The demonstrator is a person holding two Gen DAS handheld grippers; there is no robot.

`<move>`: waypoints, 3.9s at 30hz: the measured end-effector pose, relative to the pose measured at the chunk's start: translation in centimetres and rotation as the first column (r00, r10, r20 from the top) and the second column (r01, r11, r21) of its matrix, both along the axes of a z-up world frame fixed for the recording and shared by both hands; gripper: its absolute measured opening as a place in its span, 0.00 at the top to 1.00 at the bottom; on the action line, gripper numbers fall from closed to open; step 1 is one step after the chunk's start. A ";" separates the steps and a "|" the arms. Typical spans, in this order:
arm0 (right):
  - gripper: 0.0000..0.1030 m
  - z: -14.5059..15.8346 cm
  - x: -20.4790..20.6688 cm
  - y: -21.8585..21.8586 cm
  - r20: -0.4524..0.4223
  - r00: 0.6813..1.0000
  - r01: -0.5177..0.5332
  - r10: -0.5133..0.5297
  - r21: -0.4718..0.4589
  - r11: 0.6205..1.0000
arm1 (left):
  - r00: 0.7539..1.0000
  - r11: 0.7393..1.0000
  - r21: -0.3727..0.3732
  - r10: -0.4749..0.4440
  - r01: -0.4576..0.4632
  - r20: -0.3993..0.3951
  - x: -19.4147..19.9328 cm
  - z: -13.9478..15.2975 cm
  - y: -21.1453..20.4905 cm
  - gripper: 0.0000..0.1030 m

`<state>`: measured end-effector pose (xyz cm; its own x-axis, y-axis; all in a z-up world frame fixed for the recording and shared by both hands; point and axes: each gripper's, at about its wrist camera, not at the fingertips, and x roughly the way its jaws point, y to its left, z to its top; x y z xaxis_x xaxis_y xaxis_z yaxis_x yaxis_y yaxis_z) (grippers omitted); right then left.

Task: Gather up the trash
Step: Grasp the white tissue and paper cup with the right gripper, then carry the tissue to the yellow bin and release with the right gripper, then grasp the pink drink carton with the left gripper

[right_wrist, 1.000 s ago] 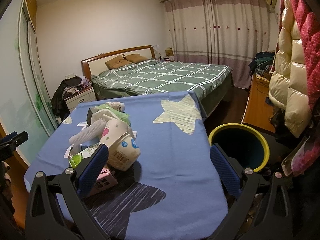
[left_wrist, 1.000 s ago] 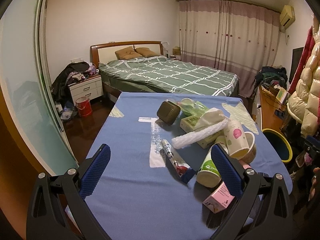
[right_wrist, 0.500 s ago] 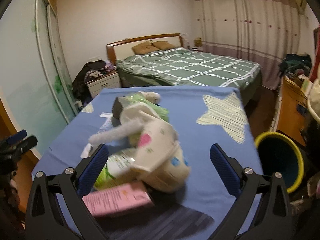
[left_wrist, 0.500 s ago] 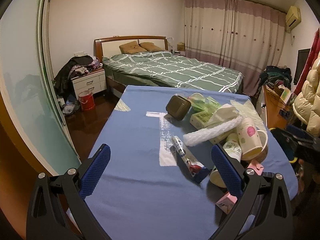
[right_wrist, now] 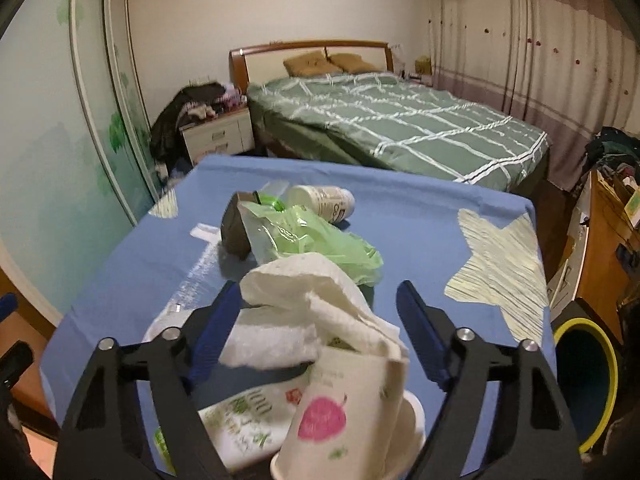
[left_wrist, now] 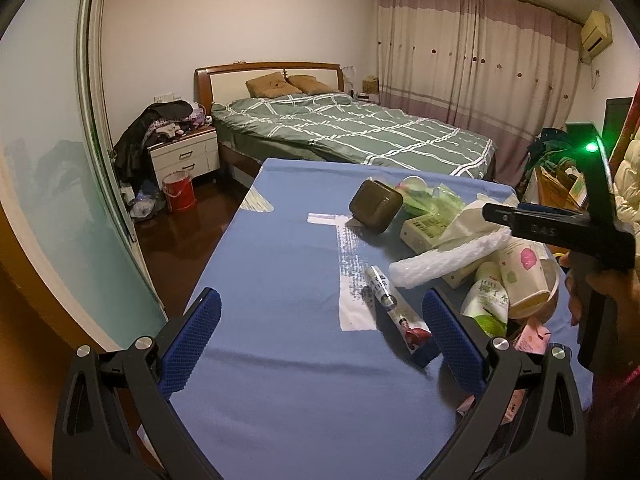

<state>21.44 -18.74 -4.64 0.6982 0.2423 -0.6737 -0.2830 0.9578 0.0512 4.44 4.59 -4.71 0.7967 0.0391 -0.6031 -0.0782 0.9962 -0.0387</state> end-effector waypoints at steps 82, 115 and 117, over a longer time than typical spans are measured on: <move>0.94 -4.8 -2.8 -33.9 -0.095 0.783 0.619 -0.614 0.030 0.785 | 0.916 0.917 0.041 -0.392 0.396 -0.082 1.9 -2.2 -14.0 0.04; 0.90 -2.9 -5.7 -32.0 -0.051 0.822 0.570 -0.568 0.106 0.815 | 0.714 0.745 -0.036 -0.651 0.666 -0.255 -1.6 -7.0 -17.6 0.60; 0.89 -2.9 -5.9 -32.4 -0.050 0.819 0.573 -0.571 0.114 0.812 | 0.702 0.726 -0.024 -0.672 0.687 -0.237 -2.2 -6.3 -18.2 0.60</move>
<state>15.54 -51.14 -7.49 0.7271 -0.1197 -0.6760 0.3153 0.9329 0.1739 2.23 -13.60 -11.03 0.4724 -0.4184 -0.7757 0.6220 0.7818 -0.0429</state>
